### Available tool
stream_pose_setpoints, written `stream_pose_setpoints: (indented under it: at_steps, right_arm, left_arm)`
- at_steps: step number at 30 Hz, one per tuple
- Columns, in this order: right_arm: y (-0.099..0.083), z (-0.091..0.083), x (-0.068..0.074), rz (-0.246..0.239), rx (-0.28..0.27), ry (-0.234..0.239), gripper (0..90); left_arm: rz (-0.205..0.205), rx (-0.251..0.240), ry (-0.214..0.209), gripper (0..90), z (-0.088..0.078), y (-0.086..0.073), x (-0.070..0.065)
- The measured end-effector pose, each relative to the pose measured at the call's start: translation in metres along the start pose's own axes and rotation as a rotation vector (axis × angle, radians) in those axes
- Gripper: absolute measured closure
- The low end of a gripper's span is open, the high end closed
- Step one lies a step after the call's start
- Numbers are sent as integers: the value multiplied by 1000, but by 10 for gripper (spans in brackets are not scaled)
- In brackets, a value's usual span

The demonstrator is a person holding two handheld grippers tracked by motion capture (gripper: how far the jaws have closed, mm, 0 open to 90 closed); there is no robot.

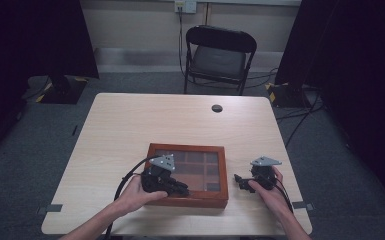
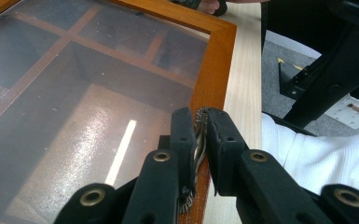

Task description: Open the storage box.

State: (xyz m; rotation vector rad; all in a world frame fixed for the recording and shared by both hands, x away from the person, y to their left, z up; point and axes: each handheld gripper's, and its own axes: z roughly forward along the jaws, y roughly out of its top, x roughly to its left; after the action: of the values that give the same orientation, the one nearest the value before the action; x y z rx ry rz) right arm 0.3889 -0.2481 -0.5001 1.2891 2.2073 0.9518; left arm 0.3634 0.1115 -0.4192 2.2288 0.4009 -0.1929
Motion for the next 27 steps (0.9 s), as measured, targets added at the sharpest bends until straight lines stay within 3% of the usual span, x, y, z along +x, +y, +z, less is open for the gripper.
stream_pose_setpoints:
  at_steps: [5,11,21,27]
  right_arm:
    - [0,0,0,0,0,0,120]
    - [0,0,0,-1,0,1,120]
    - [0,0,0,-2,0,1,120]
    - [0,0,0,-3,1,0,119]
  left_arm:
    - [3,-18,-8,814,-2,3,0]
    - [4,9,-7,815,-4,6,0]
    - [-5,-10,-17,814,-10,13,2]
    - [-8,14,-14,814,-10,16,1]
